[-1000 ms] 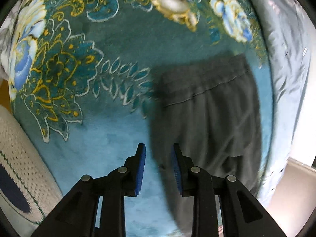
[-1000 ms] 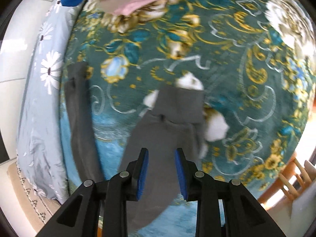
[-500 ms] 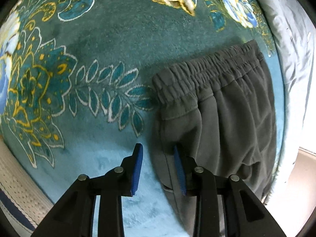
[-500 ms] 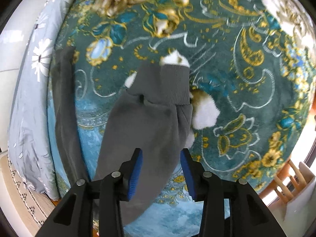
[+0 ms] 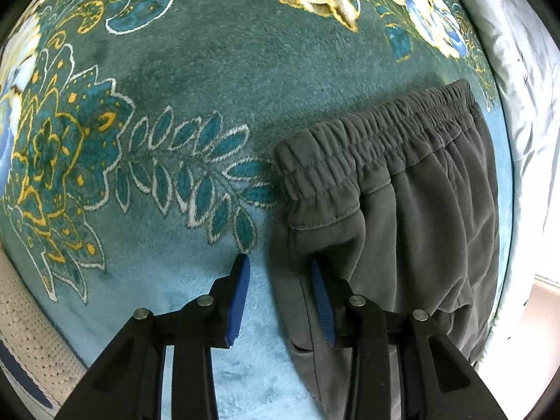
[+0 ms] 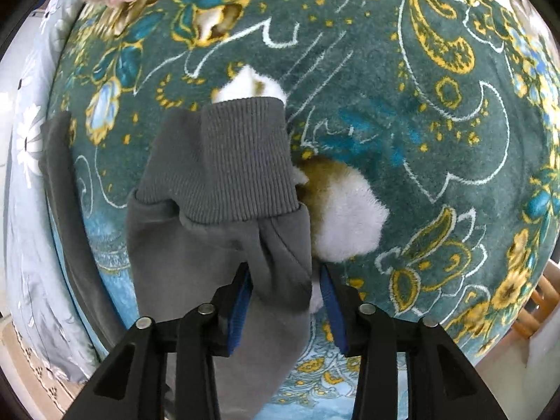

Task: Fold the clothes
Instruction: 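Lower the sweatpants flat onto the blanket and open both tools, then regrasp the waistband with the left tool while the right tool grasps the leg cuff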

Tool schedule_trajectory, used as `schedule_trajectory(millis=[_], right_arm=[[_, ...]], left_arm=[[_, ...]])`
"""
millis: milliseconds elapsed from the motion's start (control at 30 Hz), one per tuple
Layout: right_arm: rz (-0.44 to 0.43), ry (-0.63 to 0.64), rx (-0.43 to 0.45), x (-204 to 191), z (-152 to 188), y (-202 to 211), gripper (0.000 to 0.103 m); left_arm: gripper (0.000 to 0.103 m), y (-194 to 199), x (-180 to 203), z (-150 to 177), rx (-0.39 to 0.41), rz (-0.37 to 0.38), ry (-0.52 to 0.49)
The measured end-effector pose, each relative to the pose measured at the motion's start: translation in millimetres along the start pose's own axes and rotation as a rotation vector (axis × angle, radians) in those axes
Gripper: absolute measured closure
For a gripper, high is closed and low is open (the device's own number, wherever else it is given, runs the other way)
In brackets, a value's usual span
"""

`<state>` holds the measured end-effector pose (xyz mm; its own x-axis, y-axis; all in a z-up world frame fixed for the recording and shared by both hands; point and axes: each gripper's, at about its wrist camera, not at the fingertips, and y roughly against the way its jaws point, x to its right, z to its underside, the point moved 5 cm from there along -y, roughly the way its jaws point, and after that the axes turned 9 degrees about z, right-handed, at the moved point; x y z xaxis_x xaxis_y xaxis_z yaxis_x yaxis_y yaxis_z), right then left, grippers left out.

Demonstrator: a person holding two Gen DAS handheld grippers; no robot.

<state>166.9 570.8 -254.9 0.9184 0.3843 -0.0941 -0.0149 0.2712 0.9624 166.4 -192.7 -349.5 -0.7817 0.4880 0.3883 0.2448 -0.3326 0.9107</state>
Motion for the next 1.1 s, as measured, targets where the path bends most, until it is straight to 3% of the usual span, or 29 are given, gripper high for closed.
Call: schedule_trajectory(millis=[100,167,200,300,633,800,1100], right_arm=[[-0.011,-0.003,-0.006,-7,1,11,0.091],[-0.020,0.014,-0.004,-11,1,22,0.094],[-0.025,0.022,-0.003,-13,1,27,0.095],[-0.040,0.046,0.000,-20,2,44,0.096],[-0.072,0.106,-0.003,-25,12,102,0.097],[-0.067,0.150,0.003,-32,12,135,0.097],[-0.071,0.212,0.016,-131,-7,166,0.097]], left_arm=[[0.066,5,-6,2,0.004,0.023,0.035],[0.079,11,-10,4,0.023,0.049,0.067],[0.090,13,-10,6,0.032,0.065,0.088],[0.097,23,-10,10,0.046,0.081,0.108],[0.100,79,9,30,0.095,0.077,0.060],[0.100,105,22,19,0.081,0.125,0.064],[0.100,121,80,-15,0.063,0.234,0.104]])
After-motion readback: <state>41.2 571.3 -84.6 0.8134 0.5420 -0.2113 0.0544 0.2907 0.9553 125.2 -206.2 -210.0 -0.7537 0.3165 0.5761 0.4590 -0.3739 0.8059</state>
